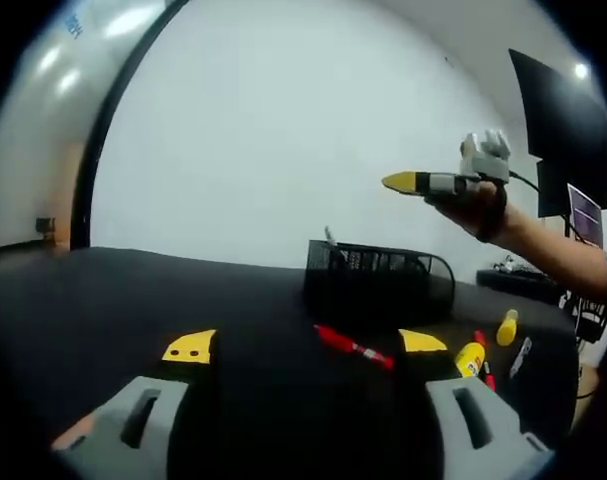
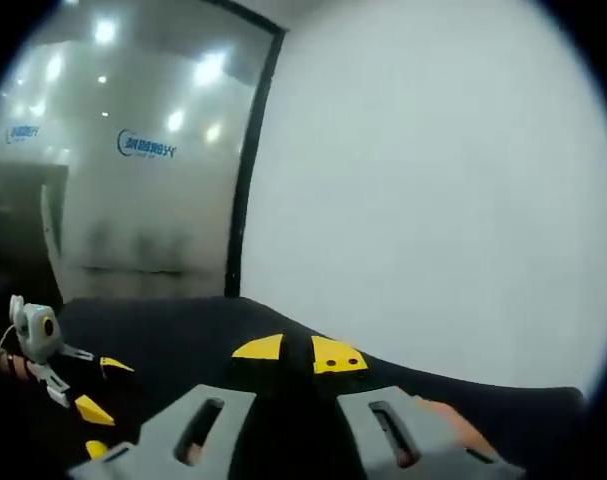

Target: Pick up pens and glue sticks and place them into the holder.

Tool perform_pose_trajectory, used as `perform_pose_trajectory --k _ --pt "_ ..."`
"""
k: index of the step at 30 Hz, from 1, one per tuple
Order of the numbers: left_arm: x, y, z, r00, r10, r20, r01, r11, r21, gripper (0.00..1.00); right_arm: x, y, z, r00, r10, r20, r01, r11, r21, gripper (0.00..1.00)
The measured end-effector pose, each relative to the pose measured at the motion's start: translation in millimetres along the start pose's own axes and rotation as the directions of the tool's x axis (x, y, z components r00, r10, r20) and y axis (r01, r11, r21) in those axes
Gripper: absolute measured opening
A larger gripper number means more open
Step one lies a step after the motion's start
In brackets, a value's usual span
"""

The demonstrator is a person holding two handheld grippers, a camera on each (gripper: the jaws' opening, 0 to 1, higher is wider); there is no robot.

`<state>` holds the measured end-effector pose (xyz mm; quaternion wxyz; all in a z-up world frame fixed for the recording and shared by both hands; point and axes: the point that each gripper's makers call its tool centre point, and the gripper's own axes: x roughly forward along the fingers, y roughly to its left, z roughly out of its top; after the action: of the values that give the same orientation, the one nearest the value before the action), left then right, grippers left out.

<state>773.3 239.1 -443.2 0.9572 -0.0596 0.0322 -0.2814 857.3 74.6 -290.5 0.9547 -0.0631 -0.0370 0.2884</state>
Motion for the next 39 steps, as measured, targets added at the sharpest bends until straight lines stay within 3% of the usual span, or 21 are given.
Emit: perform_pose_trajectory --k 8,10,15,19,21,27,31,35,39 --pt "1 5.9 1.1 1.0 0.006 0.002 -0.006 1.0 -0.023 0.66 -26 23 0.6 0.993 0.116 -0.006 -0.116 0.987 -0.11 0.12" --pt "1 7.0 2.1 1.0 0.003 0.005 -0.002 1.0 -0.029 0.65 -33 31 4.6 0.984 0.178 0.023 -0.173 0.974 -0.146 0.13" --pt "-2 2.9 5.3 1.0 0.008 0.02 -0.007 0.999 -0.049 0.62 -51 49 8.1 0.96 0.278 0.026 -0.27 0.947 -0.173 0.13" --pt "-2 5.3 7.2 1.0 0.009 0.026 -0.008 0.998 -0.057 0.6 -62 74 1.7 0.917 0.396 -0.04 -0.395 0.895 -0.206 0.17" --pt "-2 4.7 8.5 1.0 0.005 0.031 -0.003 0.998 -0.065 0.59 -69 89 -7.7 0.89 0.444 -0.105 -0.457 0.859 -0.231 0.18" --pt "-3 1.0 8.6 0.999 0.008 0.032 -0.006 0.997 -0.072 0.59 -82 119 -45.1 0.807 0.513 -0.292 -0.585 0.763 -0.274 0.2" --pt "-3 -0.8 7.6 1.0 0.008 0.027 -0.006 0.998 -0.068 0.59 -87 123 -62.6 0.784 0.527 -0.328 -0.61 0.753 -0.248 0.2" --pt "-2 4.1 7.8 1.0 0.008 0.025 -0.006 0.998 -0.068 0.58 -99 128 -82.1 0.728 0.564 -0.391 -0.664 0.721 -0.196 0.2" --pt "-1 7.1 8.4 1.0 0.006 0.028 -0.004 0.998 -0.069 0.58 -106 133 -94.9 0.692 0.578 -0.432 -0.692 0.702 -0.169 0.2"
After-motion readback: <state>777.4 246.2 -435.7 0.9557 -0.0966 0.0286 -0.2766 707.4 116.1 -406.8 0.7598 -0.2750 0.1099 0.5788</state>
